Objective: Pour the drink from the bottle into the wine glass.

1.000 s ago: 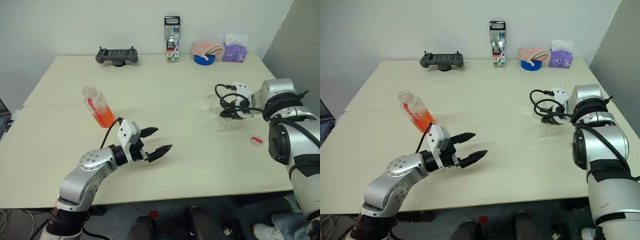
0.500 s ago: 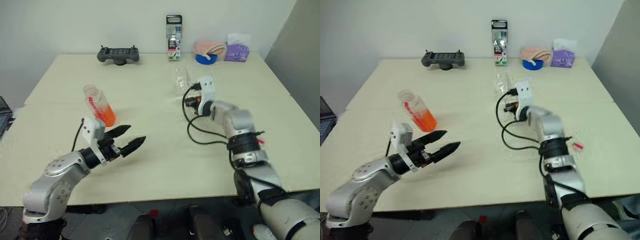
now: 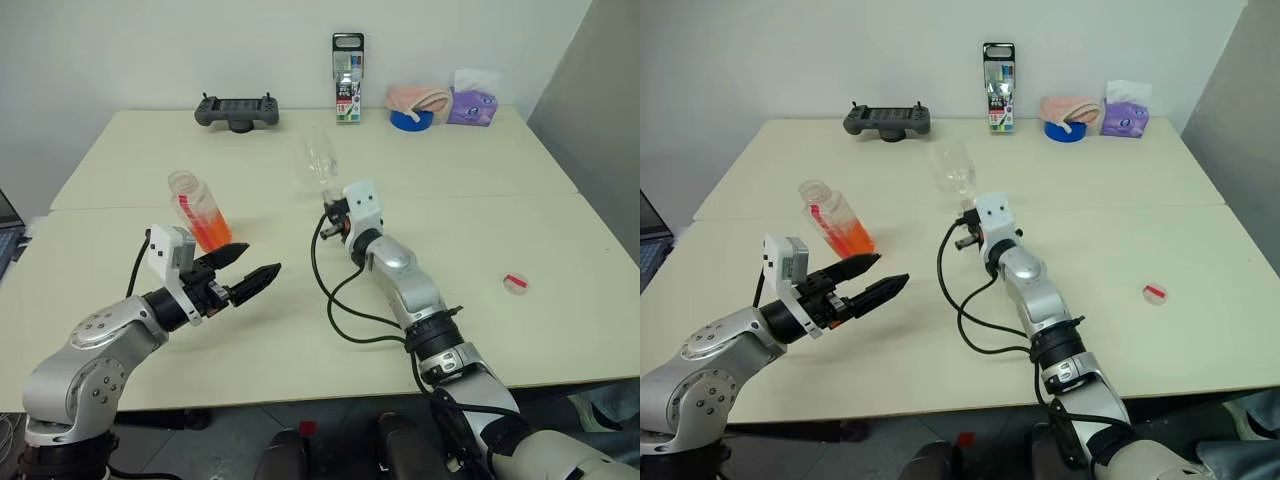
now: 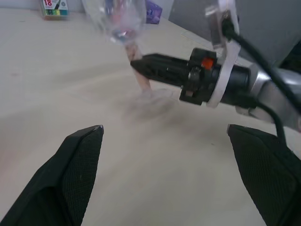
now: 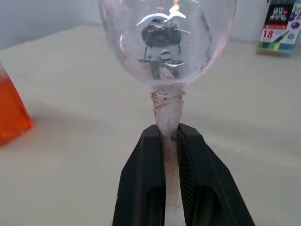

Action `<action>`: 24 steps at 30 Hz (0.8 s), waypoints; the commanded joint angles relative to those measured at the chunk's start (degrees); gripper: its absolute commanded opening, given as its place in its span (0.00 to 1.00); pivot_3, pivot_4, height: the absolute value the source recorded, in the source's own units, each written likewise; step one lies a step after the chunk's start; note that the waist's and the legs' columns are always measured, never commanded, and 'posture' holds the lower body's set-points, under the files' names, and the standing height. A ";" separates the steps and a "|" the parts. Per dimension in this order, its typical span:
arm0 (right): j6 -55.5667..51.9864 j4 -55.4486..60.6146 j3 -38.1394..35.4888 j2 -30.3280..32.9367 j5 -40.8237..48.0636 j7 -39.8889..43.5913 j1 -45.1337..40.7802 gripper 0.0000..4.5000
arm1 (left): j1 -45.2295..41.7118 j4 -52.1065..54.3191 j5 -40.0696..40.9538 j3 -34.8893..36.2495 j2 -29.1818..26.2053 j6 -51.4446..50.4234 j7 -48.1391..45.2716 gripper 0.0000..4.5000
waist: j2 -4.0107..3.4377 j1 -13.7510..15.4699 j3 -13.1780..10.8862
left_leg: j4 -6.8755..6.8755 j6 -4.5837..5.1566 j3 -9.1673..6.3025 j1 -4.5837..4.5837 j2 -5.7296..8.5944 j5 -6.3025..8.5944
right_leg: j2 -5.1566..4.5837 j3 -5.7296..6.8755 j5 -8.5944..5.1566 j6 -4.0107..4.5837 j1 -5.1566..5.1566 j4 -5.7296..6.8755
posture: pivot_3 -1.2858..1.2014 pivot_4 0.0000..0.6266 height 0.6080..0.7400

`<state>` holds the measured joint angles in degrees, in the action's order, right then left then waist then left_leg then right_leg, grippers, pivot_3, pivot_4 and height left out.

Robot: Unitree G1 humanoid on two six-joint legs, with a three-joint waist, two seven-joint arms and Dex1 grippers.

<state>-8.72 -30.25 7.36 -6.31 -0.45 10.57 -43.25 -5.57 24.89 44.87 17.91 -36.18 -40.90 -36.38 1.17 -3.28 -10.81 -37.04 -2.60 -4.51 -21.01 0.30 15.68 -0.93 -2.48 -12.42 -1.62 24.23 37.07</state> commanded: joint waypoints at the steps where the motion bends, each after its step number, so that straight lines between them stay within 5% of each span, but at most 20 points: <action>1: 3.41 -0.25 0.92 -0.12 -1.48 -0.84 0.29 0.02 | -1.34 0.48 -0.47 -0.16 -0.69 0.88 0.03 1.00 | 0.00 0.00 0.00 | 0.00 0.00 0.00 0.00 -0.01 0.00 | 0.01 0.00 0.00 0.00 0.01 0.00 | 0.52 0.24 1.00; 24: -6.61 13.10 1.59 12.95 -1.13 8.65 14.53 0.02 | -2.53 -2.76 -3.34 -1.59 -1.03 2.46 -3.12 1.00 | 0.13 0.94 0.14 | -0.08 -0.04 -0.04 0.29 0.05 -0.05 | -0.02 0.01 -0.19 -0.29 -0.32 0.04 | 0.52 0.24 1.00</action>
<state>-11.79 -15.09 8.81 5.61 -0.95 18.84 -30.73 -7.15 21.70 41.57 15.93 -36.39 -39.53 -39.08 1.30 -2.33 -10.68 -37.12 -2.64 -4.55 -20.67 0.35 15.63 -0.94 -2.47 -12.61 -1.91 23.84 37.08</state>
